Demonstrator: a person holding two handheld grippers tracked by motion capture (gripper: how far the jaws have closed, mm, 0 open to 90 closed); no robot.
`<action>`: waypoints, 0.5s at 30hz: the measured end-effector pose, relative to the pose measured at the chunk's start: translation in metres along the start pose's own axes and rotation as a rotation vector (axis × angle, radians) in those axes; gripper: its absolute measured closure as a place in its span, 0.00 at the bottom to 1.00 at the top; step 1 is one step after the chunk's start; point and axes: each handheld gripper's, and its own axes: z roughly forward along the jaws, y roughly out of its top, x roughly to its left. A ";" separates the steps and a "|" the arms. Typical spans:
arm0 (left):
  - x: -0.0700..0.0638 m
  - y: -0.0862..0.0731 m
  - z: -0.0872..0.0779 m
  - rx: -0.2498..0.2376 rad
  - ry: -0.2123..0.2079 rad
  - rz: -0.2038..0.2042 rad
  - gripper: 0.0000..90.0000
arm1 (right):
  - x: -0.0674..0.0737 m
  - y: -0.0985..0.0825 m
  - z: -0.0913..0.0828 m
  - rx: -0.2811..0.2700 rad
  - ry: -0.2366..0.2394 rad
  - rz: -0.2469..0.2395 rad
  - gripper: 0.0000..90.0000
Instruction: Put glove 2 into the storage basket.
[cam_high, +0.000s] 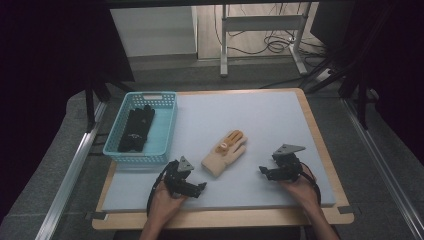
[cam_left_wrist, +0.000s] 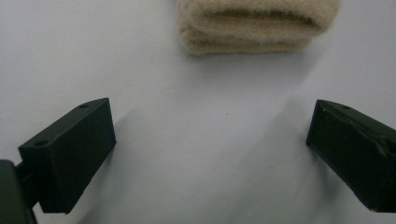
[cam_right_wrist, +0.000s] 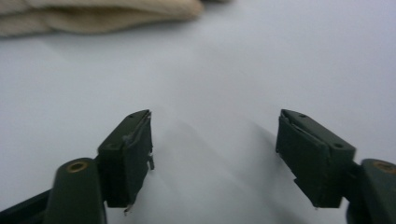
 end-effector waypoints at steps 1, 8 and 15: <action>0.000 0.000 0.000 0.002 -0.001 -0.001 0.02 | -0.003 -0.002 -0.001 -0.001 -0.009 0.004 0.27; 0.001 0.001 0.000 0.005 -0.004 0.002 0.02 | -0.019 -0.015 -0.007 -0.027 -0.036 0.040 0.21; 0.001 0.001 0.000 0.003 -0.005 0.002 0.02 | -0.018 -0.016 -0.007 -0.030 -0.039 0.037 0.21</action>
